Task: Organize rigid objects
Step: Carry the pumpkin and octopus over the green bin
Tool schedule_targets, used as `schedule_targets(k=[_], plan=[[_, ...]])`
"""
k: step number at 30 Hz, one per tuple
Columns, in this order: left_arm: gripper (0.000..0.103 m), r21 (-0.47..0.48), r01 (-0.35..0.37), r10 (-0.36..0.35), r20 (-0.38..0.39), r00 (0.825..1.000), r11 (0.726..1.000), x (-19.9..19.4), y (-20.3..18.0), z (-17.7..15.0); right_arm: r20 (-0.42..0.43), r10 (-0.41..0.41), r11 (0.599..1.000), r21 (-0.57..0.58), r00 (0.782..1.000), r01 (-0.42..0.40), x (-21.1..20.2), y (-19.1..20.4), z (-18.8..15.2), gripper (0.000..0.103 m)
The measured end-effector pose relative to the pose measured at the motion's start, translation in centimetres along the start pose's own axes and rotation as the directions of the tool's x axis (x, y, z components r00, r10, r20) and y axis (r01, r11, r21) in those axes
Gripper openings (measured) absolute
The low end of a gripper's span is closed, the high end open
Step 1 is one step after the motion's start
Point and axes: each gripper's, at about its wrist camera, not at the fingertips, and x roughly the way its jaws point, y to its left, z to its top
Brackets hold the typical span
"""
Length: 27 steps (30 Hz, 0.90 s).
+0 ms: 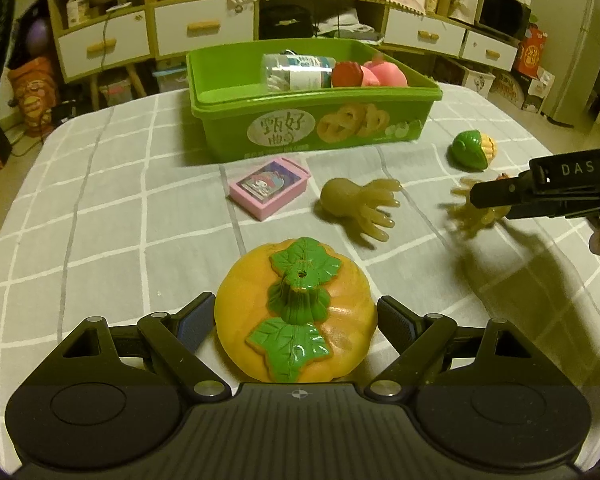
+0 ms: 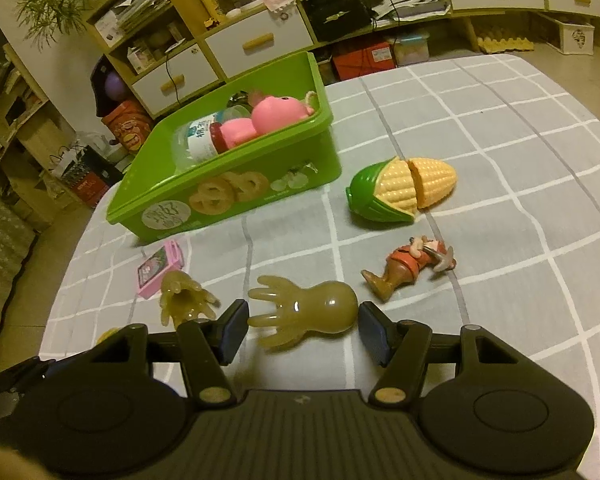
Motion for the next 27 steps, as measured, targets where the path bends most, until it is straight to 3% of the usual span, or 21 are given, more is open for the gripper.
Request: schedule_targets(k=[27], plan=[[0.088, -0.058, 0.0, 0.007, 0.118, 0.993, 0.998, -1.7, 0.3, 4.1, 0.03, 0.109, 0.992, 0.067, 0.994, -0.11, -1.0, 2.5, 2.8, 0.046]])
